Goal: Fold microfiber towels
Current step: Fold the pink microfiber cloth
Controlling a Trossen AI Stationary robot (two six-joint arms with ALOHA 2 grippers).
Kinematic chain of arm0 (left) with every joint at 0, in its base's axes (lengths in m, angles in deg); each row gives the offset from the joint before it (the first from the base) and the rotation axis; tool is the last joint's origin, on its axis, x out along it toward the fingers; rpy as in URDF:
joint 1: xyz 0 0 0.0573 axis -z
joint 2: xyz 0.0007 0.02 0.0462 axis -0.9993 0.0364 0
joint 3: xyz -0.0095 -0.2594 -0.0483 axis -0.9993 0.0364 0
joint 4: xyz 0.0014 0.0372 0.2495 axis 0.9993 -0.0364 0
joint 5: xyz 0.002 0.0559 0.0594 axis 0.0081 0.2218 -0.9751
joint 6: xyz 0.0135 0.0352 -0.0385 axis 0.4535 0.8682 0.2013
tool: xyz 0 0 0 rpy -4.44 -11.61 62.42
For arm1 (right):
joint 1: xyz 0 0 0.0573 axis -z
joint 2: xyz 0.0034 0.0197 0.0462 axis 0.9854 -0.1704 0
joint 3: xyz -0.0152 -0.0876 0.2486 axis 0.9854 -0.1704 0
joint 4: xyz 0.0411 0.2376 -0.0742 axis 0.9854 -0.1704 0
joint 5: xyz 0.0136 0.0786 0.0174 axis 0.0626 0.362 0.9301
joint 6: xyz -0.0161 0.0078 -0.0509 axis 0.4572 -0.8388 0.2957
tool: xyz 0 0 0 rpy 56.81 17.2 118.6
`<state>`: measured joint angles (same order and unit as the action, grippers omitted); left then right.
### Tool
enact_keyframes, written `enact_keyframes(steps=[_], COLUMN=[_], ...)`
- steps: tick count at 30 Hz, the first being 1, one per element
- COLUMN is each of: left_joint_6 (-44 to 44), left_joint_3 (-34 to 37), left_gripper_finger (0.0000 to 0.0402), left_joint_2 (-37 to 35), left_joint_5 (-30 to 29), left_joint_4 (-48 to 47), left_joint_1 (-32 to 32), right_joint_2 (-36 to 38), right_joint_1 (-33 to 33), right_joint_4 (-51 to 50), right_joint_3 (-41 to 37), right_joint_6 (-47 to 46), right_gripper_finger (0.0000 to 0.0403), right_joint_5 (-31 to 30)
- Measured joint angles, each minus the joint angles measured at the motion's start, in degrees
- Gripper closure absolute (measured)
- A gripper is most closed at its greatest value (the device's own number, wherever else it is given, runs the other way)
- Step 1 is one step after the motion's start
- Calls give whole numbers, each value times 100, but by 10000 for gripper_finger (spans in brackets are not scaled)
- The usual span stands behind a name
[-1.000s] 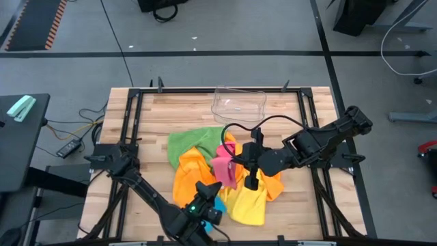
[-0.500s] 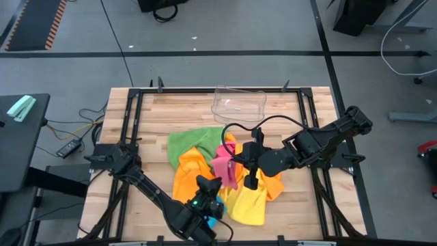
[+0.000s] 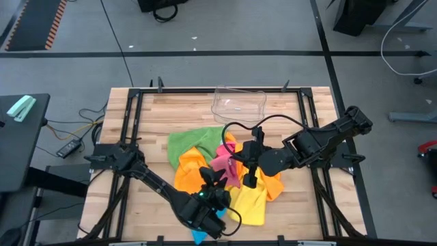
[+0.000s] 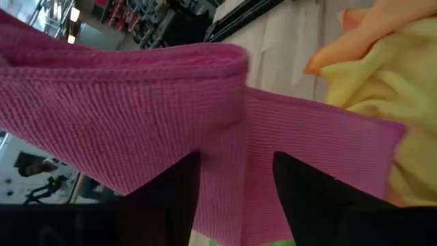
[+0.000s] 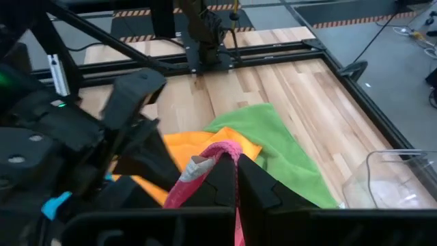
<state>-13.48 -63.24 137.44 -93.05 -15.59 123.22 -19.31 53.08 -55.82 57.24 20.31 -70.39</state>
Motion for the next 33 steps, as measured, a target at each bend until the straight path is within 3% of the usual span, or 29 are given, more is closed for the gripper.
enact_keyframes(steps=[9, 14, 21, 26, 33], left_joint_6=[168, 1837, 4409, 4638, 4038], left_joint_3=[1, 2, 4, 4, 7], left_gripper_finger=[250, 264, 268, 259, 256], left_joint_2=[9, 11, 11, 19, 57], left_joint_5=[-224, 195, 230, 233, 201], left_joint_4=[273, 1269, 2978, 3304, 3077], left_joint_1=[58, 165, 189, -203, -461], right_joint_2=[0, 0, 0, 0, 0], right_joint_1=[-2, 38, 46, 50, 48], right_joint_4=[11, 13, 13, 13, 13], right_joint_3=[0, 0, 0, 0, 0], right_joint_6=[-5, 59, 59, 81, 93], right_gripper_finger=[399, 399, 399, 399, 399], right_joint_5=[-8, -8, -8, -10, -8])
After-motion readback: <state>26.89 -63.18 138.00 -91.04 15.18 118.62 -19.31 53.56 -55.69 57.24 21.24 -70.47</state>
